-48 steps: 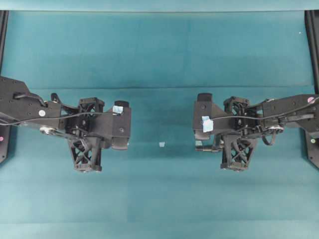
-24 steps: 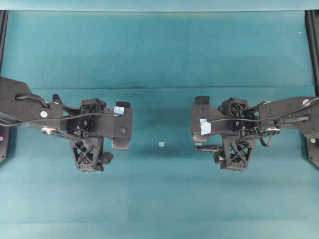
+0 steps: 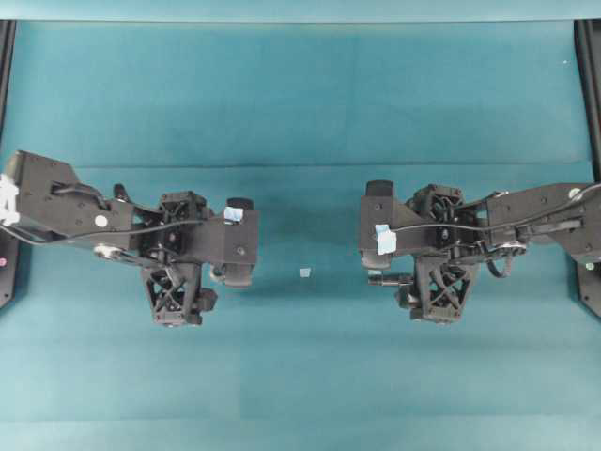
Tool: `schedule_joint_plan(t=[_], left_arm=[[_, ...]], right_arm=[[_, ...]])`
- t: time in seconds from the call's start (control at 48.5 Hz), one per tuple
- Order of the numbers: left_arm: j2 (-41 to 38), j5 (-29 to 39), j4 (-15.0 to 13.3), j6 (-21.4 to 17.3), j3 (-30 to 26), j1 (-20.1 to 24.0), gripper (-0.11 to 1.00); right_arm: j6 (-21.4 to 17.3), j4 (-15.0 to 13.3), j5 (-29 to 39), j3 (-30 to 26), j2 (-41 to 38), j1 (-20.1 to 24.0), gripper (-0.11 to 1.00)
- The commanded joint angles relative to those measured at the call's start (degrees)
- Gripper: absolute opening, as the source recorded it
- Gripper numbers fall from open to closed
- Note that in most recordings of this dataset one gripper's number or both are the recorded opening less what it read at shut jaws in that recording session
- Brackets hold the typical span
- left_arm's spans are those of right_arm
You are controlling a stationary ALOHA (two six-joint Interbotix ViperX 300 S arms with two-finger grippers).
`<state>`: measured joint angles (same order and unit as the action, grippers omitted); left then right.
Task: Insert the washer onto the shaft with both hands.
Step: 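Open both grippers and lower them around washer and shaft, then close left gripper on washer and right gripper on shaft hex collar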
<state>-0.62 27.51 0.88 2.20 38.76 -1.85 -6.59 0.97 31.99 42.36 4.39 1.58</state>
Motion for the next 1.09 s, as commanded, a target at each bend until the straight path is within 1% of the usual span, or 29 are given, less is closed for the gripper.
schedule_joint_plan(t=[0.0,0.31,0.66,1.073], left_arm=[[0.0,-0.35,0.0,0.0,-0.35,0.35,0.9],[-0.09,-1.93,0.09,-0.35,-0.44,1.05,0.9],[-0.62,-2.02,0.0,0.18,-0.26,1.05,0.9],[-3.52,-3.87,0.09,0.18,0.0,1.14,0.89]], right_arm=[[-0.18,-0.18,-0.44,0.26,-0.18,0.18,0.93],[-0.18,-0.18,-1.76,0.79,-1.85,0.18,0.93],[-0.09,-0.18,-2.02,0.88,-2.99,0.26,0.93],[-0.18,-0.18,-3.52,0.88,-4.92,0.53,0.93]])
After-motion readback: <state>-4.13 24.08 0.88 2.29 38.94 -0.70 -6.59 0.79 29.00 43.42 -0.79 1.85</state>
